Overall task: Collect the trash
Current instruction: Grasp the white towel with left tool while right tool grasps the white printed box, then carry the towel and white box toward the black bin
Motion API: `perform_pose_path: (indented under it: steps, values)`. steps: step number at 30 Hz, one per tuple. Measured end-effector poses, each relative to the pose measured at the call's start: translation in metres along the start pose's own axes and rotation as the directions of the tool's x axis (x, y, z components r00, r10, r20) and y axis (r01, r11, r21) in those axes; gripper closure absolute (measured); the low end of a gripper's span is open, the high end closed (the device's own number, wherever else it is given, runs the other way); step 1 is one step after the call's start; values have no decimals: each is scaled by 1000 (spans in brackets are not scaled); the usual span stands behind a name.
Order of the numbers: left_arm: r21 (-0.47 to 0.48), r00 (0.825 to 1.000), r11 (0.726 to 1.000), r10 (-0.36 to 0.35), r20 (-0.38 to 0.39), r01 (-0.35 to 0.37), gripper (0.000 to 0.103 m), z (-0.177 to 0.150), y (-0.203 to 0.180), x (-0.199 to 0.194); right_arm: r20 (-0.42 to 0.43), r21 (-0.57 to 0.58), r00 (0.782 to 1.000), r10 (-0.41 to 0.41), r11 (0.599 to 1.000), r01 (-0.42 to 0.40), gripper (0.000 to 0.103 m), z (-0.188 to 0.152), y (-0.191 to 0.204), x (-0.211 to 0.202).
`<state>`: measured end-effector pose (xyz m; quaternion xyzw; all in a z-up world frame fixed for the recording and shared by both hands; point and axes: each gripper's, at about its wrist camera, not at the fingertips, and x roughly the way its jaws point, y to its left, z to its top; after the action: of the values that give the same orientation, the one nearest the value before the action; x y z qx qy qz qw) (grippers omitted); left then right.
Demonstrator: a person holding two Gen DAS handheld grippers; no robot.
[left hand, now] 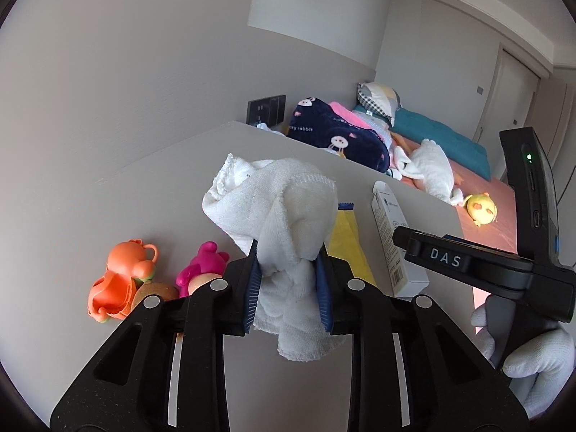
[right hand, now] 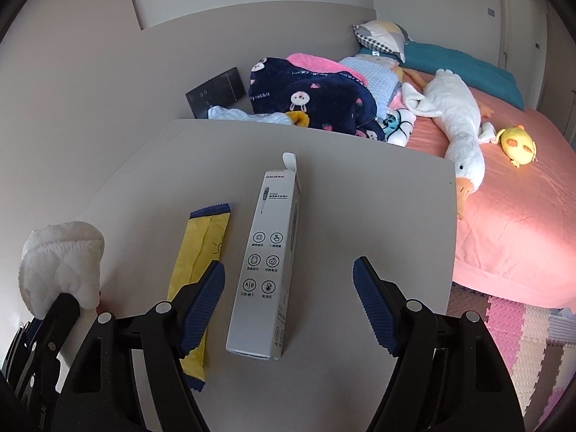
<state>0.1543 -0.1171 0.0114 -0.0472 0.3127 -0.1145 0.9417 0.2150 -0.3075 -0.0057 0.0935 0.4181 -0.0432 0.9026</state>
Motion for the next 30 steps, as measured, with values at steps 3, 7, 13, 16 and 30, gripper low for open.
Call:
perform_pose_path:
  steps: [3, 7, 13, 16, 30]
  values:
    - [7, 1000, 1000, 9, -7, -9, 76, 0, -1, 4, -8, -8, 1000, -15, 1000, 15, 37, 3, 3, 8]
    - [-14, 1000, 1000, -9, -6, 9, 76, 2, 2, 5, -19, -29, 999, -42, 999, 42, 44, 6, 7, 22]
    - [-12, 1000, 1000, -21, -17, 21, 76, 2, 2, 8, -47, -58, 999, -14, 998, 11, 54, 5, 13, 31]
    - [-15, 999, 999, -28, -17, 28, 76, 2, 3, 8, -58, -68, 997, -51, 997, 47, 74, 6, 14, 30]
    - [8, 1000, 1000, -25, -6, 25, 76, -1, -4, 6, -16, -70, 1000, 0, 998, -1, 75, -9, 6, -12]
